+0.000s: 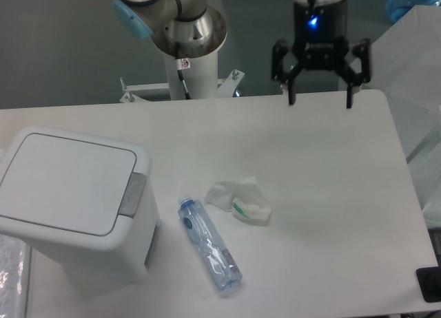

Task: Open the trash can
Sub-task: 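Move the open gripper down toward the trash can's grey side button, then lower the gripper finger onto the grey button beside the lid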

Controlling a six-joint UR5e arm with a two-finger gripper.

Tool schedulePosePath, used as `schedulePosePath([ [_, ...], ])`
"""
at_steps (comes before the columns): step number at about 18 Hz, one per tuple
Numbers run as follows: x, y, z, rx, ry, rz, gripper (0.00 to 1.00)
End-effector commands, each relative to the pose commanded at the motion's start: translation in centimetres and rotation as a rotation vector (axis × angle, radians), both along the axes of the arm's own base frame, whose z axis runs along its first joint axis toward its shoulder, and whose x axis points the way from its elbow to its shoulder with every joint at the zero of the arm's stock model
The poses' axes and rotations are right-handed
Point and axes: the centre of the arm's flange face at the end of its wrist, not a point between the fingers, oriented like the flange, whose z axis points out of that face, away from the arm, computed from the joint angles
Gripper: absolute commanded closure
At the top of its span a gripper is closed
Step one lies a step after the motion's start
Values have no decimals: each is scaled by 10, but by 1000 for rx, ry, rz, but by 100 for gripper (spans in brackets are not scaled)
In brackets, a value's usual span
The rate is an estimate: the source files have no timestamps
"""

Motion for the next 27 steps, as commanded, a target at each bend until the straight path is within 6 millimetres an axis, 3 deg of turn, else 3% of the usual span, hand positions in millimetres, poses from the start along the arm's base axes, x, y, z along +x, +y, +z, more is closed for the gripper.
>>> schedulePosePath([
  [9, 63, 79, -25, 99, -178, 77, 0],
  [20, 88, 99, -29, 157, -290, 95, 0],
  [27, 96, 113, -43, 139, -315, 64, 0],
])
